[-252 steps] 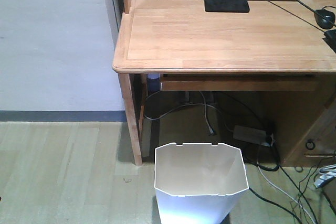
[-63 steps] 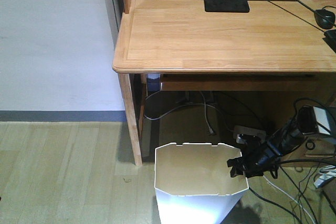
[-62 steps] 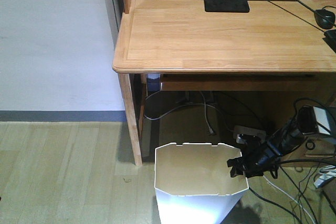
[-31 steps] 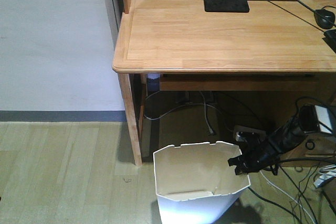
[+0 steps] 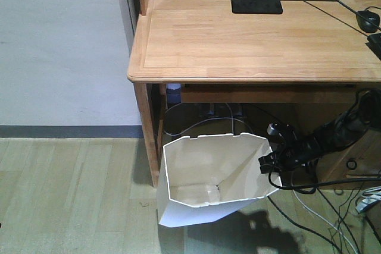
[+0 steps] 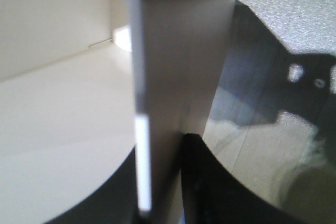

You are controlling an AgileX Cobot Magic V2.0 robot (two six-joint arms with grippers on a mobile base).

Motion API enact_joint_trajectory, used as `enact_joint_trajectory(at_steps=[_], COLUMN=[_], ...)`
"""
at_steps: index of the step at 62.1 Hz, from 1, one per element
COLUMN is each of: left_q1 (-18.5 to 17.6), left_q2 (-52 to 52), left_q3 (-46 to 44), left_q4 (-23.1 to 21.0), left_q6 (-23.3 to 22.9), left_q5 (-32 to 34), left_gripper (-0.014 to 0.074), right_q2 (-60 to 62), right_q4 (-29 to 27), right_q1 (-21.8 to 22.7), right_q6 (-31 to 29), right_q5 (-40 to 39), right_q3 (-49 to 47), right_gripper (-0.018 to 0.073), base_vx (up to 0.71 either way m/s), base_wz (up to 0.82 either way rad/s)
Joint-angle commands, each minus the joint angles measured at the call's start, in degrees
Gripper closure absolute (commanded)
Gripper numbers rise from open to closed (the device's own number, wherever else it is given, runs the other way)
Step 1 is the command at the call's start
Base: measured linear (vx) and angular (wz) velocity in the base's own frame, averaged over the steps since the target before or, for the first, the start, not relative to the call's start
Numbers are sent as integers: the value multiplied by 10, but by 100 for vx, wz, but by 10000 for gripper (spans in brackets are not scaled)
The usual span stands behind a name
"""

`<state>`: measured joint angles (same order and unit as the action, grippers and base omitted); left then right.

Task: Move trash bin to bedside with robot
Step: 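Close the right gripper on the bin rim and pull it out from under the desk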

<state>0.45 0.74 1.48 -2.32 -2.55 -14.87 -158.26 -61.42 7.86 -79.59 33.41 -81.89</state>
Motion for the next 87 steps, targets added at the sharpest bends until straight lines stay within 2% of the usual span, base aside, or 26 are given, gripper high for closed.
enact_joint_trajectory(at_steps=[1,11,19,28,45,87], left_q1=[0,0,0,0,0,0], left_q2=[8,8,8,8,8,8], left_q3=[7,7,7,7,7,7], left_q4=[-2,-2,-2,-2,-2,-2], left_q6=[-3,-3,-3,-3,-3,-3], left_q5=[37,37,37,37,37,37], left_gripper=[602,602,602,602,602,602], right_q2=[78,115,141,181,247,248], right_q4=[27,26,33,34,31,16], right_q1=[7,51,97,127,126,126], right_q6=[19,21,12,-9,-13,-8], right_q5=[86,91,148,188,180,191], right_q3=[21,54,69,96,152,153], right_gripper=[564,564,564,564,564,564], base_vx=[0,0,0,0,0,0], base_wz=[0,0,0,0,0,0])
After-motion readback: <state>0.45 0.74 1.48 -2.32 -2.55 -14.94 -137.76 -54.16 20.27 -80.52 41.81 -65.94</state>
